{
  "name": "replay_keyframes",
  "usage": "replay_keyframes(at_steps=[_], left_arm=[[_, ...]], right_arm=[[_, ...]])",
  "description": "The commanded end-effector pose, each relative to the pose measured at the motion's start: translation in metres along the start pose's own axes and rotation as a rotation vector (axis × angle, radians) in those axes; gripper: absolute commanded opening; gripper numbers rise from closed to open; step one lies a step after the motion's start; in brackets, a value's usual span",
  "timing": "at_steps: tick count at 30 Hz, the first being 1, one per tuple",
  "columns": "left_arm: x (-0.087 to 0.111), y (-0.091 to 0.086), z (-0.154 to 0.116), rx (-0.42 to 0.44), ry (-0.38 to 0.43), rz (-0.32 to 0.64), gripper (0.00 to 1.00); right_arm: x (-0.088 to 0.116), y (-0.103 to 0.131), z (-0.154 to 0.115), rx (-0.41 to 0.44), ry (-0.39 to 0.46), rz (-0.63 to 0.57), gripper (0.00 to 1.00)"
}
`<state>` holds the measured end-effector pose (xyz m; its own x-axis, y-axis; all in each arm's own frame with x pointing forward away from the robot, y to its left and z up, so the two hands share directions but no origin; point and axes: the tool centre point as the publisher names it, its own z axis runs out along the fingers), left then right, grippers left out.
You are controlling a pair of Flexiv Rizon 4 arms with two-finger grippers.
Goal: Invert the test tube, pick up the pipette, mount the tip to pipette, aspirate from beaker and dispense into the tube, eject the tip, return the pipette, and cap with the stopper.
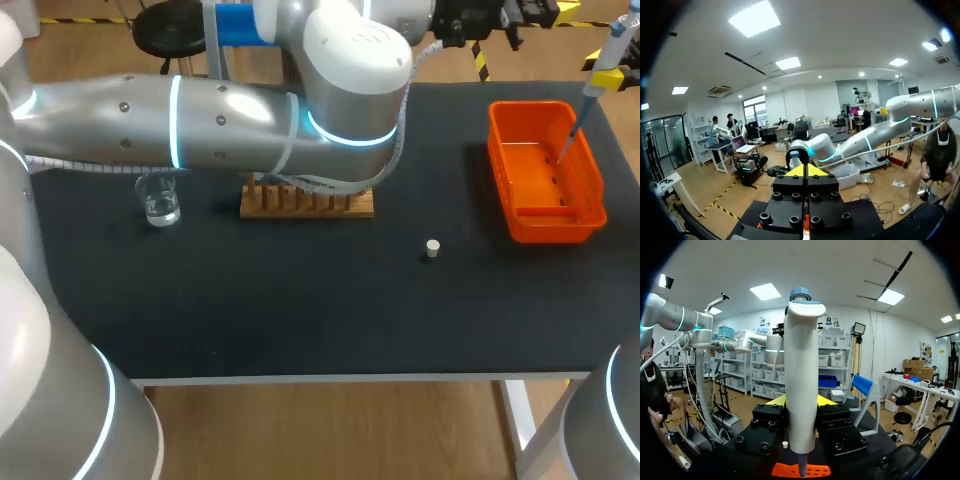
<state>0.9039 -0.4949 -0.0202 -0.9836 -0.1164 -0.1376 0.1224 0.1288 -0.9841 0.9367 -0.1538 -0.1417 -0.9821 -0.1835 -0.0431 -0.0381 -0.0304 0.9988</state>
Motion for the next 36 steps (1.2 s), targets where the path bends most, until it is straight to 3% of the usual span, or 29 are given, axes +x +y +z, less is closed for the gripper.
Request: replay_keyframes(at_steps=[1,9,36], left_arm=[[0.001,0.004,0.020,0.041,-0.034,-0.016,0.00],[0.000,0.006,0.035,0.063,-0.046,-0.032,0.00],[-0.008,0.010,0.079,0.076,0.021,-0.034,0.00]], right_arm=[[-0.002,0.000,-0.003,0.000,0.007,0.000,0.00],[-0.002,0.000,-0.003,0.000,0.007,0.000,0.00],[-0.002,0.000,-0.003,0.000,0.007,0.000,0.00]])
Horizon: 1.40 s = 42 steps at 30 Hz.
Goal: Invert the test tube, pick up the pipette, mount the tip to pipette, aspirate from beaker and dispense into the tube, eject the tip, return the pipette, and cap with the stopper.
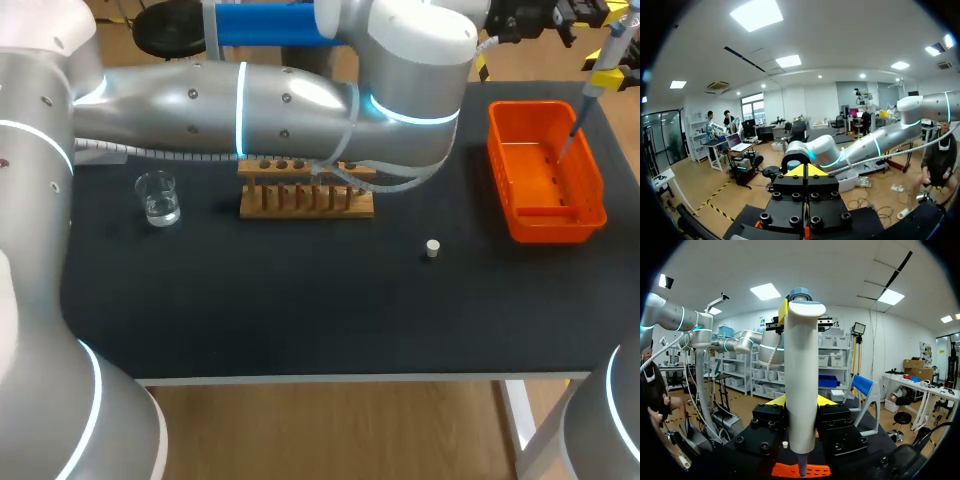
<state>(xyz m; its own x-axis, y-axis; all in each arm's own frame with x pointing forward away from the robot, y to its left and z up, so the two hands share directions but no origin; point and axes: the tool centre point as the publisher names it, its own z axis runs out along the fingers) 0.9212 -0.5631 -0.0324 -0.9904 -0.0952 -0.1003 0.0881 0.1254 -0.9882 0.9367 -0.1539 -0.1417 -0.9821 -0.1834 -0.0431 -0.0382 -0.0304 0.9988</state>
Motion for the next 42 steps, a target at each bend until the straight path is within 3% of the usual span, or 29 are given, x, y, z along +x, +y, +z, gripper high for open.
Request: replay_keyframes(at_steps=[1,42], left_arm=[[-0.001,0.005,0.009,0.076,-0.003,0.003,0.00],[-0.008,0.024,0.018,0.024,-0.009,-0.025,0.00]], right_arm=[[-0.002,0.000,-0.003,0.000,0.007,0.000,0.00],[-0.002,0.000,-0.003,0.000,0.007,0.000,0.00]])
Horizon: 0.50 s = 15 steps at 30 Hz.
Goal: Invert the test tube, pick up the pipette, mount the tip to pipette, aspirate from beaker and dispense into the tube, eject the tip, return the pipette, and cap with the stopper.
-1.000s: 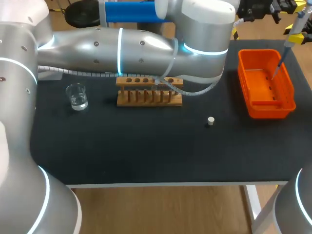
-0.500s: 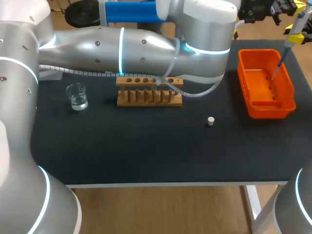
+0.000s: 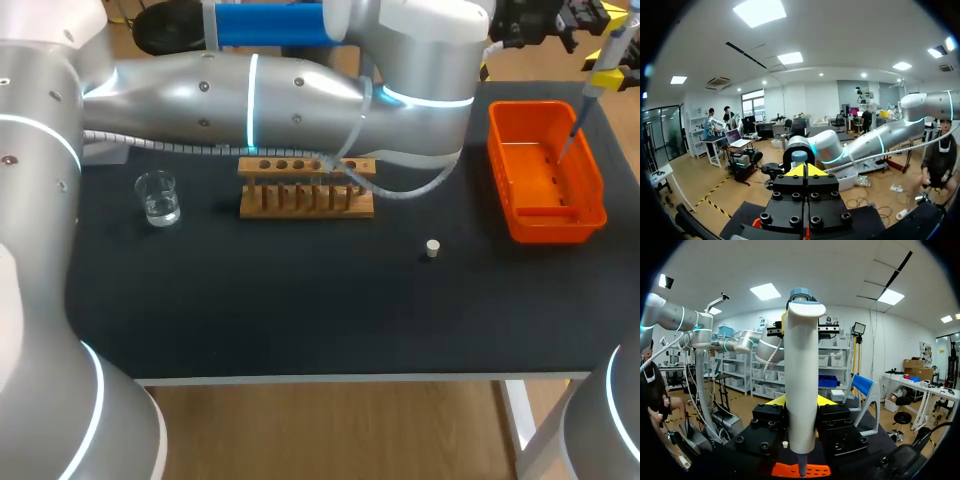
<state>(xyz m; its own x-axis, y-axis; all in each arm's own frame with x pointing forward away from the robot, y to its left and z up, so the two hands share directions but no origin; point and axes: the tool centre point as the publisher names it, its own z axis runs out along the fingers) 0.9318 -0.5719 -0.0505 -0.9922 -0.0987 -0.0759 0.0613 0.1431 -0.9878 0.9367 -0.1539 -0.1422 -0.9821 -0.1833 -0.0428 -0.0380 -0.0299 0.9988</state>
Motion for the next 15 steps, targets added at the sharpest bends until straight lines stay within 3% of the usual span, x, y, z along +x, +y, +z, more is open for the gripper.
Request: replay_keyframes(at_steps=[1,15], left_arm=[[-0.0002,0.0060,0.0067,0.045,-0.008,-0.001,0.00],[-0.0001,0.0118,0.0103,0.020,0.000,-0.005,0.00]], right_arm=[[-0.0019,0.0003,-0.0024,0.000,0.007,0.000,0.00],[-0.0019,0.0003,-0.0024,0.000,0.007,0.000,0.00]])
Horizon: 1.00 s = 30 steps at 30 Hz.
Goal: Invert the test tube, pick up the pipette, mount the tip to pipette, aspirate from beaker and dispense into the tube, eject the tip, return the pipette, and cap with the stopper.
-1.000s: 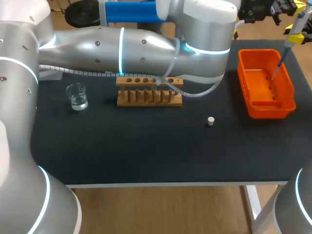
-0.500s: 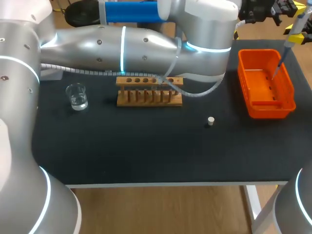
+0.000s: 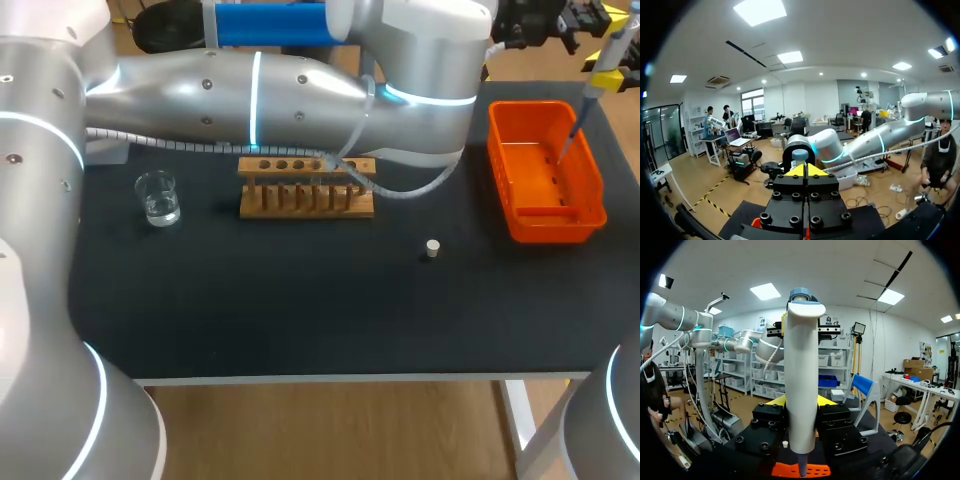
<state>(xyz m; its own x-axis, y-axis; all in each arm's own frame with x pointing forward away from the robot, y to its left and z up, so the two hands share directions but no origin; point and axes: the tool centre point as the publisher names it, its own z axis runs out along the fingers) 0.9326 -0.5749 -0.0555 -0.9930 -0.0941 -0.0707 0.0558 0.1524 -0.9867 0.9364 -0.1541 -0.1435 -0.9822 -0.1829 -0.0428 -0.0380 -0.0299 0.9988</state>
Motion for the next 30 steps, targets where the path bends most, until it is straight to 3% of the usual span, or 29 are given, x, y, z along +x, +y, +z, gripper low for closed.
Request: replay_keyframes(at_steps=[1,30], left_arm=[[0.000,0.008,0.007,0.029,-0.004,-0.001,0.00],[0.004,0.031,0.010,-0.002,0.013,-0.021,0.00]], right_arm=[[-0.002,0.002,-0.002,0.000,0.007,0.000,0.00],[-0.002,0.002,-0.002,0.000,0.007,0.000,0.00]])
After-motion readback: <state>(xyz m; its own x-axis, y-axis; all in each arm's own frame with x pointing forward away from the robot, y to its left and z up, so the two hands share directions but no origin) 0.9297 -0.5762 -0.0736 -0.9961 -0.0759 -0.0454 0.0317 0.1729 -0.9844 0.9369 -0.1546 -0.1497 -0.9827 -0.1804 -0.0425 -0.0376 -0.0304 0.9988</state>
